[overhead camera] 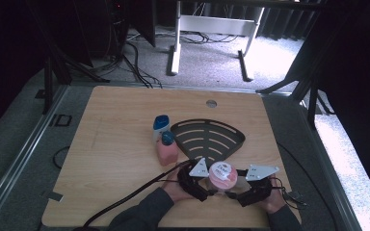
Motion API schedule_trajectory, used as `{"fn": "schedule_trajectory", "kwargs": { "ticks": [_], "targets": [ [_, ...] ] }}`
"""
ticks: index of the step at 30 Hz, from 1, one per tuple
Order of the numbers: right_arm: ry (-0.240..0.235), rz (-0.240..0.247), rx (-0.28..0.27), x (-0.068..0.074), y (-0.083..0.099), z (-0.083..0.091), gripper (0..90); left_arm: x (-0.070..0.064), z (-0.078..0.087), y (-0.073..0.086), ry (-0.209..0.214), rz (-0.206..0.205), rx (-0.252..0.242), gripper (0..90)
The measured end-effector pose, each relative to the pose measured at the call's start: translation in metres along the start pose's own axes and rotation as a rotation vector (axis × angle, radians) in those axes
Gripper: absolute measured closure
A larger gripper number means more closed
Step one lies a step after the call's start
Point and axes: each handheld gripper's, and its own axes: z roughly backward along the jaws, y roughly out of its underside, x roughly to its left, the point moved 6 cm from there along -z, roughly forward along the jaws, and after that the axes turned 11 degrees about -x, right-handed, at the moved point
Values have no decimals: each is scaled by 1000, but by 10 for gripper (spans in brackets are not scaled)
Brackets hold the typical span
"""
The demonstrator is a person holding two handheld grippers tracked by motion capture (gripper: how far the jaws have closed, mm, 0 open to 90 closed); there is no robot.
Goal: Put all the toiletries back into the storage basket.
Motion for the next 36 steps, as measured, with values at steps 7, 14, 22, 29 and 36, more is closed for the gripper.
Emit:
{"fn": "schedule_trajectory", "kwargs": {
  "ticks": [7, 14, 22, 29, 36],
  "targets": [
    [-4, -2, 8, 1, 0, 1, 126, -3, 0, -1, -8, -12, 7, 158],
    [-5, 2, -8, 2, -3, 4, 126, -4, 3, -6, -10, -18, -1, 158],
    [-4, 4, -17, 2, -8, 7, 126, -4, 6, -12, -13, -23, 4, 158],
    [-8, -2, -31, 1, -12, 10, 126, -4, 8, -19, -19, -37, 0, 158],
    [-4, 12, -33, -3, -20, 12, 126, 0, 10, -27, -29, -56, 9, 158]
  ]
}}
